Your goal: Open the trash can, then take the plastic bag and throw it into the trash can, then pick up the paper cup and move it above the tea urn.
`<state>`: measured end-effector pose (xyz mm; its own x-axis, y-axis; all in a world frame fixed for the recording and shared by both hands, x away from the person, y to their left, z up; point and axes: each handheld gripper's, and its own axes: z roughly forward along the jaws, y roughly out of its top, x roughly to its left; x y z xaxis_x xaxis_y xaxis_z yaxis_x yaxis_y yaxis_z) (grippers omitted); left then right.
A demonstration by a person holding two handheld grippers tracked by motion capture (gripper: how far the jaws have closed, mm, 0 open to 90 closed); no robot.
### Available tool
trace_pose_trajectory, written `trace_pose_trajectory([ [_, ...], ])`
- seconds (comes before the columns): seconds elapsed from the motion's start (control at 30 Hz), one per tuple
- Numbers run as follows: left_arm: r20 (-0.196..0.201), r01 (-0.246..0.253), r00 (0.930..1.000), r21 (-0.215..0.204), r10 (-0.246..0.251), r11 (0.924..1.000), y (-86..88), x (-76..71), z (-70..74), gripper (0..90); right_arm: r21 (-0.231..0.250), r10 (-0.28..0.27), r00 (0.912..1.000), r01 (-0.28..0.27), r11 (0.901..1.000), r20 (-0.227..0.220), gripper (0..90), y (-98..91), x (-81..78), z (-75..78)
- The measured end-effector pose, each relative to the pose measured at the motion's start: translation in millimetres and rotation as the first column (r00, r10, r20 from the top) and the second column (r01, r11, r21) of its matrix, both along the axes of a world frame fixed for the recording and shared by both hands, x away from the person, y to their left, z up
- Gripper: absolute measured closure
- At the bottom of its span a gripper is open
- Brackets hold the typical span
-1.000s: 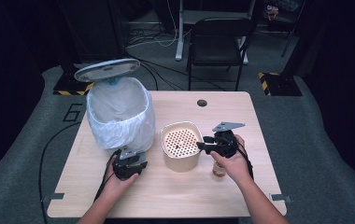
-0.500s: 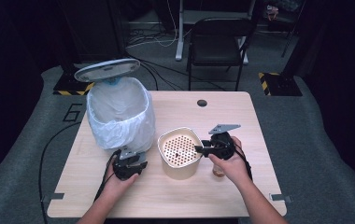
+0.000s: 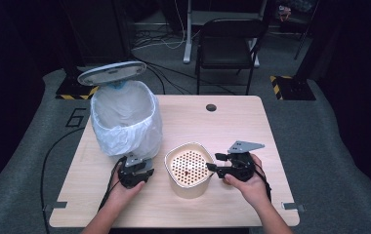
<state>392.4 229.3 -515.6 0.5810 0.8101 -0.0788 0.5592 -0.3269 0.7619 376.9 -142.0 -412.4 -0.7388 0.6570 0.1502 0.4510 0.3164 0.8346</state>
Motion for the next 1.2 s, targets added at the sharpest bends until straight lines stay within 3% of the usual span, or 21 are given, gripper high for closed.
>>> trace_pose_trajectory([
  [0.07, -0.001, -0.005, 1.0, -0.011, 0.005, 0.9999, -0.4, 0.1, -0.2, 53.2, 0.007, -0.041, 0.9969, 0.041, 0.9991, 0.067, 35.8, -11.2, -6.0, 4.8],
  [0.13, -0.002, -0.004, 1.0, -0.011, 0.004, 0.9999, -0.3, 0.2, -0.1, 53.1, -0.009, -0.062, 0.9938, 0.063, 0.998, 0.092, 34.4, -19.0, -6.9, 4.9],
  [0.17, -0.004, 0.003, 1.0, 0.006, -0.003, 1.0, 1.0, 0.3, 0.5, 53.1, -0.013, -0.061, 0.994, 0.062, 0.998, 0.091, 34.4, -22.0, -6.6, 4.2],
  [0.27, -0.002, -0.004, 1.0, -0.012, 0.004, 0.9999, -0.3, 0.2, -0.1, 53.2, -0.018, -0.068, 0.9941, 0.07, 0.9974, 0.084, 32.9, -31.6, -5.6, -0.5],
  [0.3, -0.005, 0.004, 1.0, 0.007, -0.003, 1.0, 1.1, 0.4, 0.6, 53.1, -0.019, -0.071, 0.9939, 0.073, 0.9971, 0.084, 31.8, -33.3, -5.8, -1.6],
  [0.5, -0.006, 0.003, 1.0, 0.006, -0.003, 1.0, 1.1, 0.3, 0.7, 53.1, -0.017, -0.117, 0.9905, 0.118, 0.9928, 0.073, 15.0, -41.2, -7.2, -11.6],
  [0.8, -0.01, 0.004, 0.9999, 0.008, -0.004, 1.0, 1.3, 0.3, 1.0, 53.1, 0.001, -0.156, 0.9873, 0.156, 0.9877, 0.031, 0.9, -51.3, -9.7, -25.7],
  [1.0, -0.014, 0.002, 0.9999, 0.011, -0.002, 0.9999, 1.6, 0.2, 1.3, 53.2, -0.004, -0.152, 0.9882, 0.152, 0.9883, 0.015, 0.0, -51.4, -10.8, -40.4],
  [1.07, -0.008, -0.006, 0.9999, -0.015, 0.006, 0.9999, 0.3, 0.2, 0.1, 53.2, -0.017, -0.157, 0.9874, 0.158, 0.9874, 0.018, 0.0, -50.6, -9.2, -44.3],
  [1.2, -0.011, -0.009, 0.9999, -0.021, 0.008, 0.9997, 0.0, 0.3, 0.4, 53.2, -0.037, -0.175, 0.9841, 0.176, 0.9837, 0.032, 2.4, -51.2, -5.1, -53.3],
])
